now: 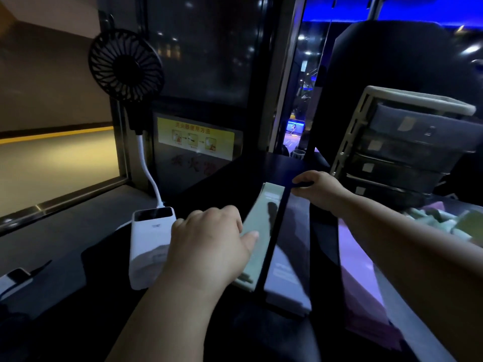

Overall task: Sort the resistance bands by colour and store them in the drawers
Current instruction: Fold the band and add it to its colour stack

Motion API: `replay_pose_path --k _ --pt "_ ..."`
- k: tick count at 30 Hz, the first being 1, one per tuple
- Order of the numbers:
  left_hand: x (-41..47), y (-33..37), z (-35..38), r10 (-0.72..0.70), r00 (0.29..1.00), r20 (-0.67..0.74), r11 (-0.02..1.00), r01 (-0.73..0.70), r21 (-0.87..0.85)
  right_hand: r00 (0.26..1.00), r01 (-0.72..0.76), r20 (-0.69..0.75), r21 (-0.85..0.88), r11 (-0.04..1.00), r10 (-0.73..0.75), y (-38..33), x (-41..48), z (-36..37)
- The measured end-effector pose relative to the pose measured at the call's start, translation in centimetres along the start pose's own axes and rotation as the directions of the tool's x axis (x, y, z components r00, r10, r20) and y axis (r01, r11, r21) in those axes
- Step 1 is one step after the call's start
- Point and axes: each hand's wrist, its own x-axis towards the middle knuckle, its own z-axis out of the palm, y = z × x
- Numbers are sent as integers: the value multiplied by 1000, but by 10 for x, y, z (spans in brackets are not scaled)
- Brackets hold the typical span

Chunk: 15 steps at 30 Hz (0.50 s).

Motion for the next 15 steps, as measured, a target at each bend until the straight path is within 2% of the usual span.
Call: replay_pose_path --k 5,15 --pt "2 43 13 72 997 -37 992 -75 -99 998 -15 -64 -1 1000 15 26 -29 -37" --pt "-10 180 67 353 931 92 934 -344 -97 988 -14 -154 -95 995 -1 104 -107 -122"
